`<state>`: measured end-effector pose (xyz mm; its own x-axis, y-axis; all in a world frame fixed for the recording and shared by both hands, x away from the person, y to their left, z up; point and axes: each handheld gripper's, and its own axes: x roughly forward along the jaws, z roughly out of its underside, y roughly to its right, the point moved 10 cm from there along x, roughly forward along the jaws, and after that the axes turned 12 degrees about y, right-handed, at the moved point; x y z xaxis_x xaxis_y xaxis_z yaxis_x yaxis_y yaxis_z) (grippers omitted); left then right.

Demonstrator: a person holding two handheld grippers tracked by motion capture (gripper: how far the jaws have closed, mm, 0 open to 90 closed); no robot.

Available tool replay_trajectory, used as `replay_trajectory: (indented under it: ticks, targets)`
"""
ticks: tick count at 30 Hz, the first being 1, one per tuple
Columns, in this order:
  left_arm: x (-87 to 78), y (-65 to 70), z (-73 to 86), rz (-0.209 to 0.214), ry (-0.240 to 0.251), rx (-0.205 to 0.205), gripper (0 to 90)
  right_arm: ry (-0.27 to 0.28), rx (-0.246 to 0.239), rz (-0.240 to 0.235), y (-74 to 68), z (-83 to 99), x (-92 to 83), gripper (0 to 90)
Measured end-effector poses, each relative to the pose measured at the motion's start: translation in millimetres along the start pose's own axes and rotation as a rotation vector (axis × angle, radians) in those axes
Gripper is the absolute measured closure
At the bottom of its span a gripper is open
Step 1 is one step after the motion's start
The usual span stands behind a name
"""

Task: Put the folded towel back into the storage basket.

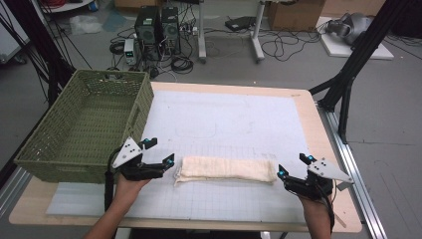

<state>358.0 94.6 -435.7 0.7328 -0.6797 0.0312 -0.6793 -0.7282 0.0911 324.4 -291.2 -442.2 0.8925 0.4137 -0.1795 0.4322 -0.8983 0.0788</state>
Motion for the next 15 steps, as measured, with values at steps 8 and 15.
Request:
replay_trajectory:
  ticks: [8, 15]
  targets:
    - [-2.0, 1.9, -0.5, -0.001, -0.001, 0.003, 15.0, 0.007, -0.001, 0.022, 1.9, -2.1, -0.2, 17.4]
    - [-1.1, 3.2, 1.0, 0.005, -0.009, 0.009, 15.2, 0.008, 0.018, 0.019, 1.6, -2.1, 0.6, 17.4]
